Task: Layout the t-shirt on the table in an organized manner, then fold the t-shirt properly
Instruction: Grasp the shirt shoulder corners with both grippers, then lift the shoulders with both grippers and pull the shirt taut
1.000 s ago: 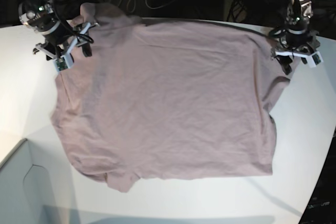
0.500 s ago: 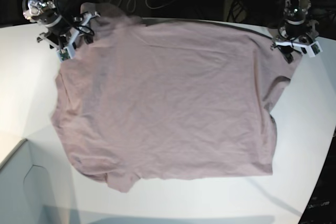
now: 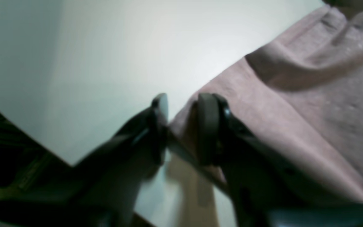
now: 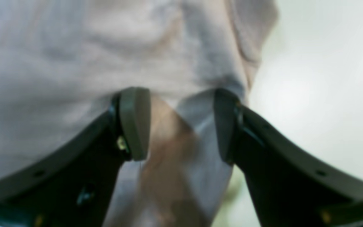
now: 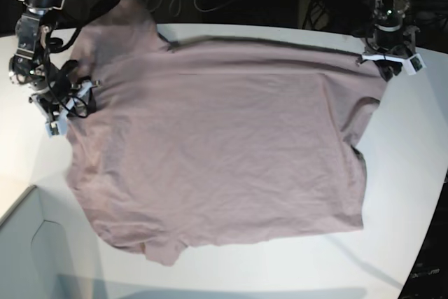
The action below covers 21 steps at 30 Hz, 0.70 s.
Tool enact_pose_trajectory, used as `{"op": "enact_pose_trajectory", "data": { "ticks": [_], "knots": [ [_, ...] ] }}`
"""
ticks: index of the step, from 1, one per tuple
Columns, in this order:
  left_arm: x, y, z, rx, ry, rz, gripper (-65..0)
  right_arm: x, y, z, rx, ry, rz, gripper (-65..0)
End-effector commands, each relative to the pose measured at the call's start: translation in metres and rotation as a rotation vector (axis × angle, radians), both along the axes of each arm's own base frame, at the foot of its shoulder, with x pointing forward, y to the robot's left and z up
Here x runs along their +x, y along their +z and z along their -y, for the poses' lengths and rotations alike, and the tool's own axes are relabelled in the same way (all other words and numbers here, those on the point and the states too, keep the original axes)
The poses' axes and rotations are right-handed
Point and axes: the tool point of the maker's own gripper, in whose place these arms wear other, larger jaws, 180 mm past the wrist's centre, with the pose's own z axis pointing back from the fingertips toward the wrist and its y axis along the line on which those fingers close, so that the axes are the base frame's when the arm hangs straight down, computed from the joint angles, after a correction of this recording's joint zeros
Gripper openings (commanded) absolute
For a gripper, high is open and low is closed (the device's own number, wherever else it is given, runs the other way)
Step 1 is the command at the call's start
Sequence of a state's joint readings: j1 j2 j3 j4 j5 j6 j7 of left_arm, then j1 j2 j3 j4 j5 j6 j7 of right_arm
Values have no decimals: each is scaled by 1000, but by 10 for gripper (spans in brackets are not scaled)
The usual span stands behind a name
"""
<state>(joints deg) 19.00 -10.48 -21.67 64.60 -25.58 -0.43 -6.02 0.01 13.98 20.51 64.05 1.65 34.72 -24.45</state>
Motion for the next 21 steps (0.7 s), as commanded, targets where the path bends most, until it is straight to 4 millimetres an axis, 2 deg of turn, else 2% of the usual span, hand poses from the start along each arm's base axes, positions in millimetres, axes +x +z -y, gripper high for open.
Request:
{"op": "enact_pose_trajectory", "data": {
  "ticks": [1, 5, 9, 11, 13, 15, 19, 21],
  "knots": [
    [-7, -6, 0, -18, 1, -42, -533, 1, -3, 6, -28, 5, -48, -326],
    [0, -3, 2, -20, -4, -26, -650, 35, 18, 8, -28, 2, 22, -325],
    [6, -4, 16, -54, 10, -3, -648, 56, 39, 14, -48, 0, 81, -325],
    [11, 7, 20, -50, 2, 32, -648, 62, 54, 16, -72, 8, 121, -325],
    [0, 17, 30, -53, -5, 50, -648, 55, 66, 21, -106, 11, 150, -325],
    [-6, 37, 32, -54, 9, 99, -648, 46, 84, 23, -146, 13, 198, -325],
    [-19, 62, 25, -75, 73, 164, -648, 14, 105, 4, -181, 31, 253, -325],
    [-24, 67, 19, -79, 95, 176, -648, -12, 101, -10, -178, 44, 231, -325]
  ]
}}
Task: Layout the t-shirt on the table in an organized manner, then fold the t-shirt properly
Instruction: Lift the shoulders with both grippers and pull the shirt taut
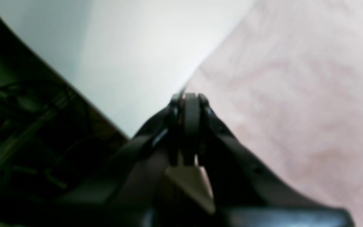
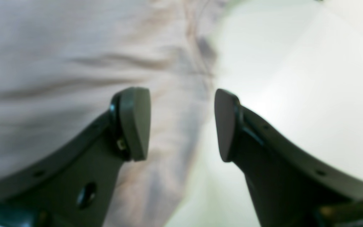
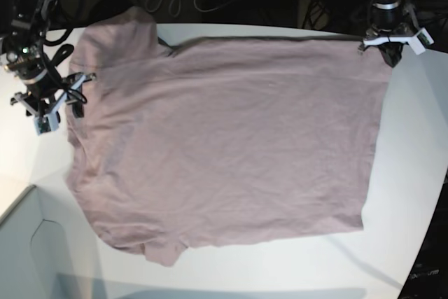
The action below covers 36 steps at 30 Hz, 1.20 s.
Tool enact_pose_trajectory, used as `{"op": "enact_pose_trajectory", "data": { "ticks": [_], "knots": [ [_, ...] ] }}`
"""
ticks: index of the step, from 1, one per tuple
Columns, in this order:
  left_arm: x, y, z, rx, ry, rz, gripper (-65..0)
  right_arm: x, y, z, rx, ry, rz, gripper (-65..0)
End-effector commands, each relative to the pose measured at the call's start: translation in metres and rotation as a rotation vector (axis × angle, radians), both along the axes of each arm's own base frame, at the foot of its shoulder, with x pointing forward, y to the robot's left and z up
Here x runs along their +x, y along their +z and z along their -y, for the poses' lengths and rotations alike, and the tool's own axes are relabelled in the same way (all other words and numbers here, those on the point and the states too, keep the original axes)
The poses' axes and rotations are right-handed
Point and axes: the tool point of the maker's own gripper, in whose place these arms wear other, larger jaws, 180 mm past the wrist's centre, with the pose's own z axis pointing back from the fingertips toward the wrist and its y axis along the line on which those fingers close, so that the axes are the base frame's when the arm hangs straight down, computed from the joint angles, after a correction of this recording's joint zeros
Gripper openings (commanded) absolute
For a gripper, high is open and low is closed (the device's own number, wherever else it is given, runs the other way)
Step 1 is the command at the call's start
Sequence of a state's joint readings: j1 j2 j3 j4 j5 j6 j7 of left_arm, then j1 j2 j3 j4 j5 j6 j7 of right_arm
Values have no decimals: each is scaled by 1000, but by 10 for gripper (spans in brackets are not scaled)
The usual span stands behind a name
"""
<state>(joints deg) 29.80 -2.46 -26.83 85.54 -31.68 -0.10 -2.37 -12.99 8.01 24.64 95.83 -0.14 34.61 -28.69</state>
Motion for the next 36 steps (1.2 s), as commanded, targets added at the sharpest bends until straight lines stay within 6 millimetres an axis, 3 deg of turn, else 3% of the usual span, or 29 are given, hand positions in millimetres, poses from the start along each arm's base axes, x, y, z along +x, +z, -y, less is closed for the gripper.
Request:
{"op": "enact_pose_trajectory", "data": {
  "ticks": [1, 7, 14, 23, 27, 30, 33, 36],
  "knots": [
    [1, 12, -9, 26, 11, 33, -648, -7, 8, 3, -11, -3, 21, -326],
    [2, 17, -22, 37, 28, 46, -648, -74, -37, -15, 71, -67, -132, -328],
    [13, 22, -23, 42, 26, 72, -648, -115, -70, -3, 126, -186, -235, -326],
    [15, 23, -23, 43, 23, 75, -648, -132, -88, -9, 158, -198, -294, -328],
    [21, 25, -23, 46, 24, 86, -648, -129, -90, -13, 167, -192, -294, -339],
    [18, 18, -24, 39, 30, 70, -648, -127, -93, -30, 183, -144, -303, -438],
    [21, 17, -24, 36, 32, 73, -648, -125, -93, -41, 189, -110, -306, -650],
    [21, 18, -25, 39, 30, 75, -648, -132, -91, -41, 185, -109, -311, -647]
  ]
}}
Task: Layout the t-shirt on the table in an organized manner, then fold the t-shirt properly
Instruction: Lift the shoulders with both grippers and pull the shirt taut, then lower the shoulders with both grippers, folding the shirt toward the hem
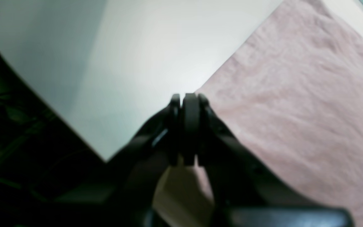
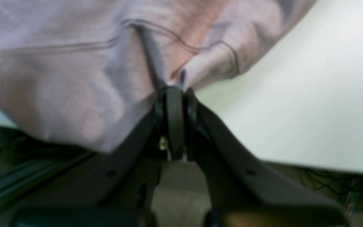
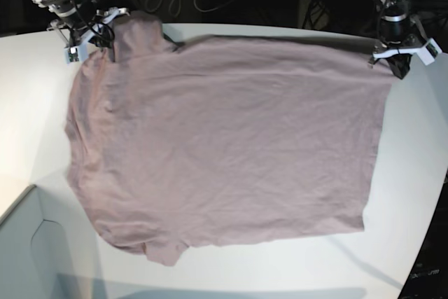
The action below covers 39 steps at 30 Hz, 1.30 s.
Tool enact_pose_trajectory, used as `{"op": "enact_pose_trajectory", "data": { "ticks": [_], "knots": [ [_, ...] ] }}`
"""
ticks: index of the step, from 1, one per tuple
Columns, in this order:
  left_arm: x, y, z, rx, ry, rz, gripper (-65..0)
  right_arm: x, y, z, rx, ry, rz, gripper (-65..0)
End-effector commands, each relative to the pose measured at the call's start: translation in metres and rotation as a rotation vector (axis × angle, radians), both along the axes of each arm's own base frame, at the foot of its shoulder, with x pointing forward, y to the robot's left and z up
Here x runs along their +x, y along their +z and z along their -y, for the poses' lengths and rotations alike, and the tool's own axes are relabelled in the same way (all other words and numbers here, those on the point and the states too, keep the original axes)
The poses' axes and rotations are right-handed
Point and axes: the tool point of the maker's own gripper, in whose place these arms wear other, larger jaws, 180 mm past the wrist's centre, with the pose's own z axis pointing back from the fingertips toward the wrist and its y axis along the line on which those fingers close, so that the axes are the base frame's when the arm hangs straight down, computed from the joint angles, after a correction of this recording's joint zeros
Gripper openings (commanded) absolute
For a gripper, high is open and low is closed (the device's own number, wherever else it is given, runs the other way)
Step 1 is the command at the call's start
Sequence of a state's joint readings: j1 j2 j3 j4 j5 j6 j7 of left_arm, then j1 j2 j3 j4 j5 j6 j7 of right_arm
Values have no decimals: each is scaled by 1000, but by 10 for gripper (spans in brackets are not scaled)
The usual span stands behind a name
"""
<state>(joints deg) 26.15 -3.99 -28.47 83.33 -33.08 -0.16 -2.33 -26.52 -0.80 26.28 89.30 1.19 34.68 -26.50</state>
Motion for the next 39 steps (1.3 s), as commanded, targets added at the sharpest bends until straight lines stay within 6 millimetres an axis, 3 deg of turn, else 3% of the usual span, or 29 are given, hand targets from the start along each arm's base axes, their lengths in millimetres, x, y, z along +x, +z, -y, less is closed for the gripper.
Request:
{"op": "enact_pose_trajectory", "data": {
  "ticks": [1, 9, 15, 25, 30, 39],
  "knots": [
    [6, 16, -8, 43, -6, 40, -648, -9, 2, 4, -24, 10, -21, -650],
    [18, 55, -24, 112, -19, 118, -648, 0, 55, 6, -97, 11, 100, -650],
    [13, 69, -38, 142, 13, 138, -648, -1, 56, 5, -102, 17, 99, -650],
    [6, 61, -37, 136, 12, 110, -648, 12, 68, 5, -116, 29, 144, -650],
    [13, 65, -39, 146, 9, 124, -648, 40, 81, 5, -121, 27, 216, -650],
    [60, 74, -42, 119, 32, 216, -648, 103, 98, 7, -105, 15, 338, -650]
  ]
}}
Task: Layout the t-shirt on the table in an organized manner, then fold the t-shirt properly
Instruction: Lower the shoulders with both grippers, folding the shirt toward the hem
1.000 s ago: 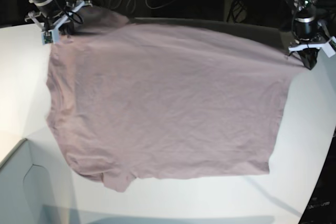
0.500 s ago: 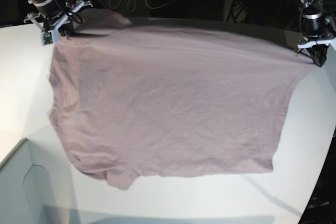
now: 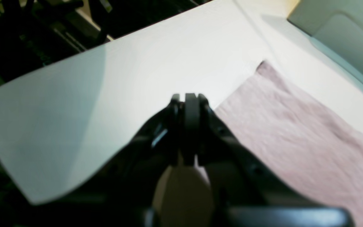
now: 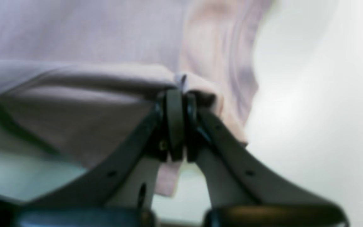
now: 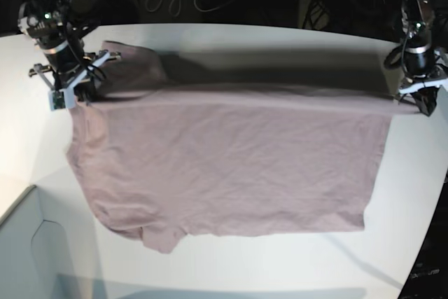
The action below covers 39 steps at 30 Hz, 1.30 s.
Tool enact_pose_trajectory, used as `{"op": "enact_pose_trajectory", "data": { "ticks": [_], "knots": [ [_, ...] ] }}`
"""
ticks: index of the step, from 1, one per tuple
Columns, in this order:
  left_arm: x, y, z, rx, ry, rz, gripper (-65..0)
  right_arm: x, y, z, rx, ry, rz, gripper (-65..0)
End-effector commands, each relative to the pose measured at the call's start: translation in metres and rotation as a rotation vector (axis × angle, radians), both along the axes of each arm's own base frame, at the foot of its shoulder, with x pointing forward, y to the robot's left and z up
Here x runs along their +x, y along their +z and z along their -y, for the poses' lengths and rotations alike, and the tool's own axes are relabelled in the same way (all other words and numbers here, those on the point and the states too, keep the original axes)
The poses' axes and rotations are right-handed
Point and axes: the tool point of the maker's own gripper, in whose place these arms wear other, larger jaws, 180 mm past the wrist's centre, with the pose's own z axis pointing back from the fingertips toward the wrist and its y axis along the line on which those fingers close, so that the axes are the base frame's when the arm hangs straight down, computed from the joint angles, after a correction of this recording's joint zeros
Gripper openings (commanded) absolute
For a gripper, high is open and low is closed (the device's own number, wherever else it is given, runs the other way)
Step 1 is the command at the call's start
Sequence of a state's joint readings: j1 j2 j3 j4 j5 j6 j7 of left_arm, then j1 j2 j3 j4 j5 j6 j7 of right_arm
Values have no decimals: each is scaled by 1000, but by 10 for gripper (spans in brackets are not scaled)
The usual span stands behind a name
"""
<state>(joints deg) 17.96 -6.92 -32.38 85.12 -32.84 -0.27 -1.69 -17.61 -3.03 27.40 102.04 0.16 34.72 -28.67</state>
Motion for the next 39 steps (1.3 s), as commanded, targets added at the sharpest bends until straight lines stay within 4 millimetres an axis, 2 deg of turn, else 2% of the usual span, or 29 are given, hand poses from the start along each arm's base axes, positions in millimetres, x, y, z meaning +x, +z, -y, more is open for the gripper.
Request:
{"op": "enact_pose_trajectory", "data": {
  "ticks": [1, 8, 12, 15, 19, 30, 35, 39],
  "knots": [
    [13, 14, -3, 26, -2, 53, -648, 12, 8, 3, -7, 8, 41, -650],
    [54, 14, 6, 27, -69, 64, -648, 52, -1, -9, 14, 90, 45, -650],
    [80, 13, 10, 14, -92, 71, -648, 71, -4, -3, 24, 87, 47, -650],
    [91, 8, 5, 10, -89, 60, -648, 81, -10, -3, 43, 84, 38, -650],
    [104, 4, 2, -8, -80, 58, -648, 94, -7, 5, 39, 80, 46, -650],
    [120, -5, -2, -41, -59, 46, -647, 125, 2, 4, 66, 76, 78, -650],
    [123, -6, -3, -48, -55, 45, -646, 135, 8, -10, 43, 143, 86, -650],
    [126, -10, -3, -58, -49, 37, -646, 138, 3, -21, 44, 178, 68, -650]
  ]
}}
